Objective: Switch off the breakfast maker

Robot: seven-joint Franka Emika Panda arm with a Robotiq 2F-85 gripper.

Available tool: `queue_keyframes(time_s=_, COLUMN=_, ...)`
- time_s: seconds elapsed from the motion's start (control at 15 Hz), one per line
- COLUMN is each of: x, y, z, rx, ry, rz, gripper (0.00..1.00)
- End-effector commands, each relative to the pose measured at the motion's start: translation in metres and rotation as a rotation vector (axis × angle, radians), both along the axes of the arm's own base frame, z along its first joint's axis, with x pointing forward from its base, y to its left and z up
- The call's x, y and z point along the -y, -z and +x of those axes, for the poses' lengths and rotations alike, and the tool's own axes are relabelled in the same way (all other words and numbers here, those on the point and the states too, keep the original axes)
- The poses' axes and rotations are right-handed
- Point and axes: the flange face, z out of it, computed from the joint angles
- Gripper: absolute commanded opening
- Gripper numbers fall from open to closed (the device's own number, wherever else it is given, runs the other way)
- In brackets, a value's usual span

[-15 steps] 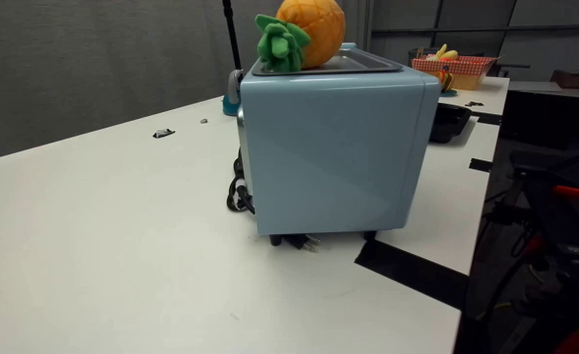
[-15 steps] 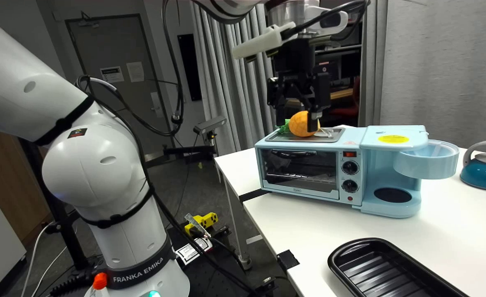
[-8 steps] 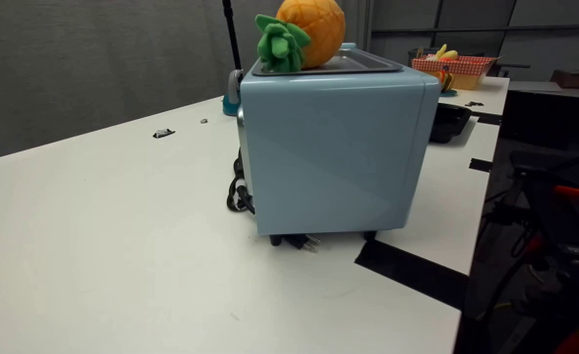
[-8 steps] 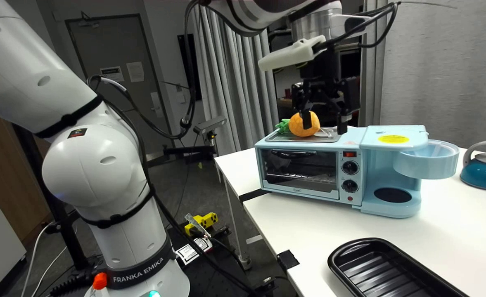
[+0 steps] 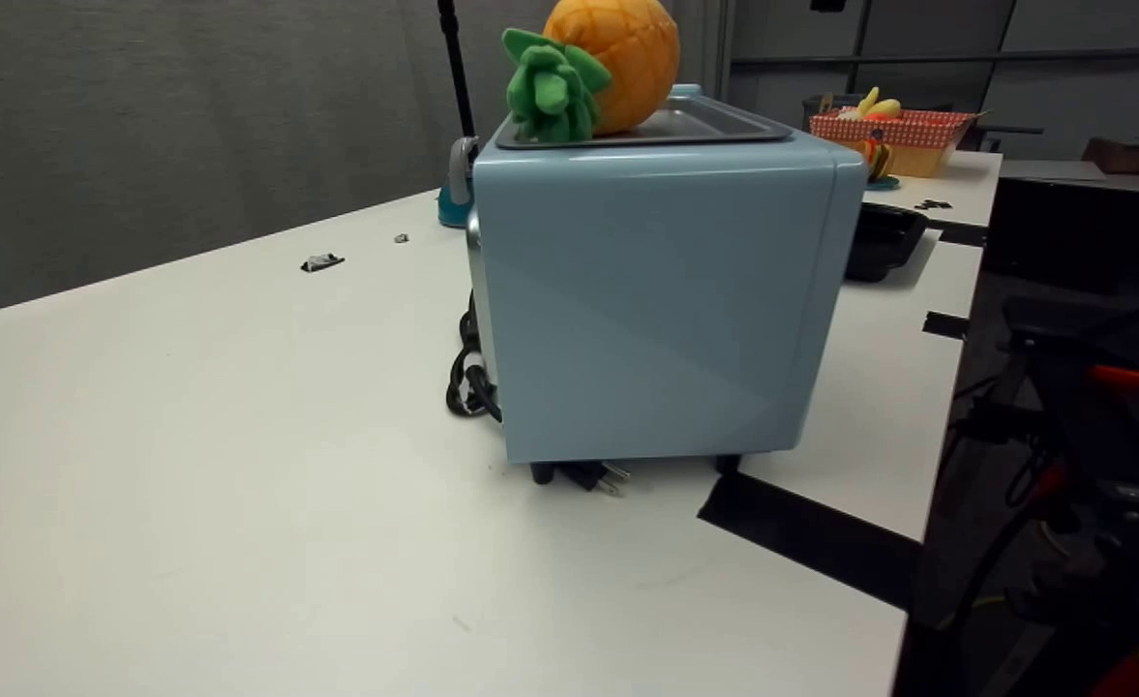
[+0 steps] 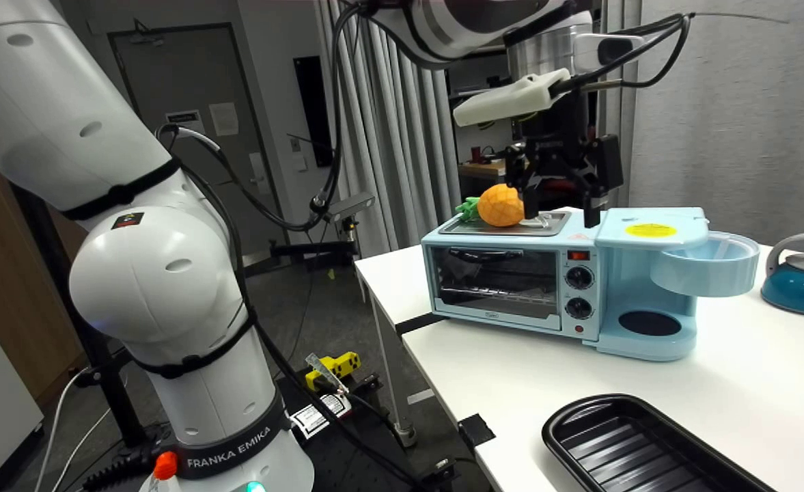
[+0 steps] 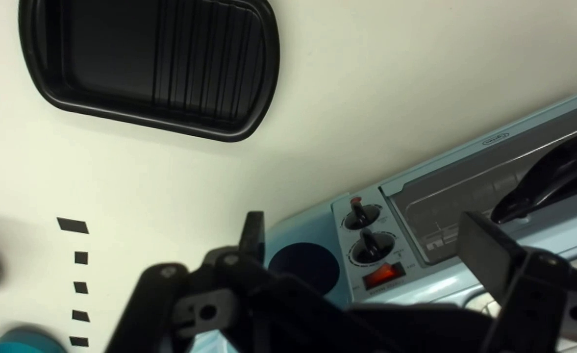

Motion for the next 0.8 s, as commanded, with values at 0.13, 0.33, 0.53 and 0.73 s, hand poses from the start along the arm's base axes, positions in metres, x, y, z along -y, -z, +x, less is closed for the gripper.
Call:
queue_keyframes(time_s=0.13, x=0.001, y=0.004, z=0.006, rx=-0.023, ry=-0.006, rz=-0.005, gripper=1.0)
queue_keyframes(time_s=0.33, x=0.005, y=0.017, z=0.014, rx=-0.082, ry=-0.037, rz=-0.006, gripper=1.0)
queue_keyframes(time_s=0.53, x=0.011, y=0.027, z=0.023, rx=-0.166, ry=-0.114, rz=-0.034, gripper=1.0)
queue_keyframes(time_s=0.73, x=0.014, y=0.035, z=0.028, rx=-0.251, ry=-0.214, rz=-0.082, gripper=1.0)
